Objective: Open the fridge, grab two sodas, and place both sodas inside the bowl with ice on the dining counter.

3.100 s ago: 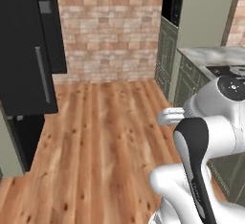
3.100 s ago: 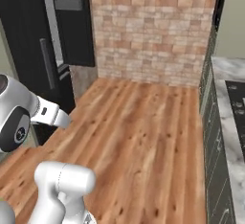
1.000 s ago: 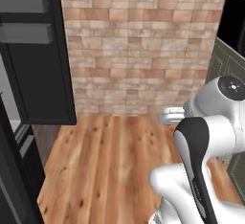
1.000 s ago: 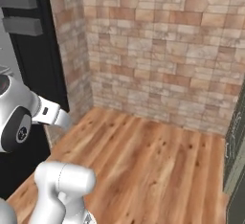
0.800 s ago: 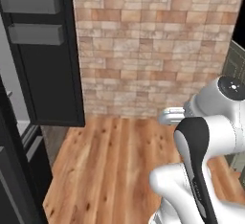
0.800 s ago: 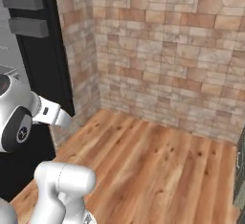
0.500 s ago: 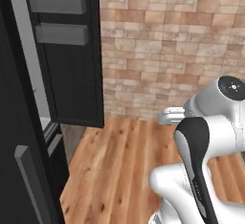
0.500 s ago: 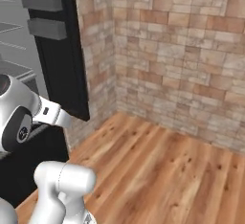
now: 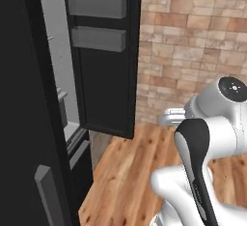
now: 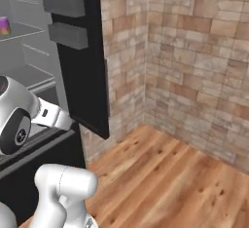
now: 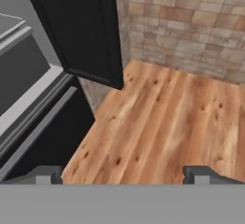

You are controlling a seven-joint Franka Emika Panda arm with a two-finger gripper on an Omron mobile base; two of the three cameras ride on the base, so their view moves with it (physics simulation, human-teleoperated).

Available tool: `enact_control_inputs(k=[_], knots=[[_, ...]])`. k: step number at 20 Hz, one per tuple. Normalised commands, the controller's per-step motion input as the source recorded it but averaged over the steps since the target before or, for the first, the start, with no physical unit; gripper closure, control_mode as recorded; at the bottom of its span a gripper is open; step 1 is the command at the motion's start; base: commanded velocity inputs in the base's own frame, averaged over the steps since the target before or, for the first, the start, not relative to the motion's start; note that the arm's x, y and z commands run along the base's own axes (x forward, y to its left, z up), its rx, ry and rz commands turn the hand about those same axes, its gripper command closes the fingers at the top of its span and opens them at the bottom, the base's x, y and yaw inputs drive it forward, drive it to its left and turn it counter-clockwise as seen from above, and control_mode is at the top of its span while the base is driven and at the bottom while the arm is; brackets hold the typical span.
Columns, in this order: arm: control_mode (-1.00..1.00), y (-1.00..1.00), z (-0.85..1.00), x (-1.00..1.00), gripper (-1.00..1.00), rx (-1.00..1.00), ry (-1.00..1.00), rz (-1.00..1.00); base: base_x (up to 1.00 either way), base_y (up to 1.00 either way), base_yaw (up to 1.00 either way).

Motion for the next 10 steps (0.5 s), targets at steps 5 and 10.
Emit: enact_control_inputs(k=[5,10], knots=[[1.00,0.00,0.00,0.00,-1.00,0.00,0.00,0.00,0.85,0.00,0.32],[1.00,0.00,0.00,0.00,-1.00,0.00,0.00,0.00,0.43,0.11,0.37]])
